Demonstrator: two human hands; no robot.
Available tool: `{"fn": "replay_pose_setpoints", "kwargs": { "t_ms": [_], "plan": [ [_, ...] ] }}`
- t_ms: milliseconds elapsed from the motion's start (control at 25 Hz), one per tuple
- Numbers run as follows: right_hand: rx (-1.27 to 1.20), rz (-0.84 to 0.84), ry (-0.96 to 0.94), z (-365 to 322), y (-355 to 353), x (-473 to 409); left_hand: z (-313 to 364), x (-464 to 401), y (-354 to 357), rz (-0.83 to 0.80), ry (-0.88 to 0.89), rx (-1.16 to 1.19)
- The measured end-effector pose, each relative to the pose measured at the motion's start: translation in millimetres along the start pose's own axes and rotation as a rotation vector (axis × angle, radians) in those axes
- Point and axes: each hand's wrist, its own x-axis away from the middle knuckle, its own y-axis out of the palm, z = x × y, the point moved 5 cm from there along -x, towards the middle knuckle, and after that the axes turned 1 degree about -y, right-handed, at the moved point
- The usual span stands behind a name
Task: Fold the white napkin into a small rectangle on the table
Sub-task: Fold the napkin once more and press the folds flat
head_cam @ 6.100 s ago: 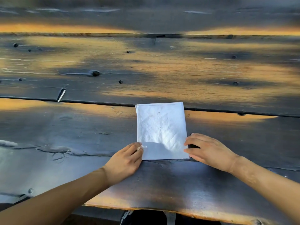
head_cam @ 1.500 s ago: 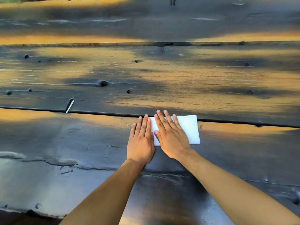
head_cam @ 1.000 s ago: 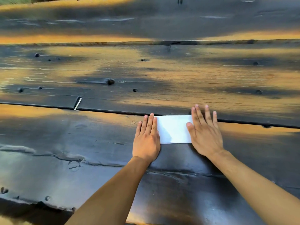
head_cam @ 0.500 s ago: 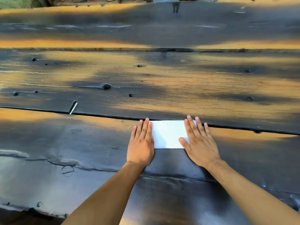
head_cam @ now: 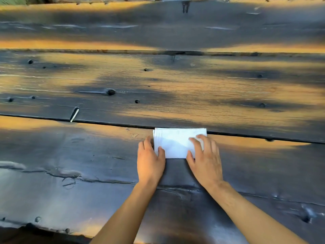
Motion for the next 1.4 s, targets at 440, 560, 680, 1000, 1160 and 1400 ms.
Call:
{"fn": "replay_pose_setpoints", "kwargs": {
  "t_ms": [440,560,680,1000,1160,1400],
  "plan": [
    [0.012,-0.161,-0.071,-26,21,35,-7,46,20,-0.209,-0.719,0.913],
    [-0.028,-0.127,-0.154,-18,16,37,1,56,21,-0.263,-0.836,1.126],
    [-0.145,-0.042,-0.172,-10,6,33,-8,59,15,-0.277,-0.667,0.926],
    [-0.478,-0.065,-0.240,18,-9,43,-14,19,-5,-0.141,0.744,-0.238],
    [-0.512,-0.092,-0.270,27,-14,50,-2,13,14,-0.315,1.109,-0.186],
    [-0.410,-0.108,-0.211,39,-10,56,-2,15,17,-0.379,1.155,-0.170]
  ]
}}
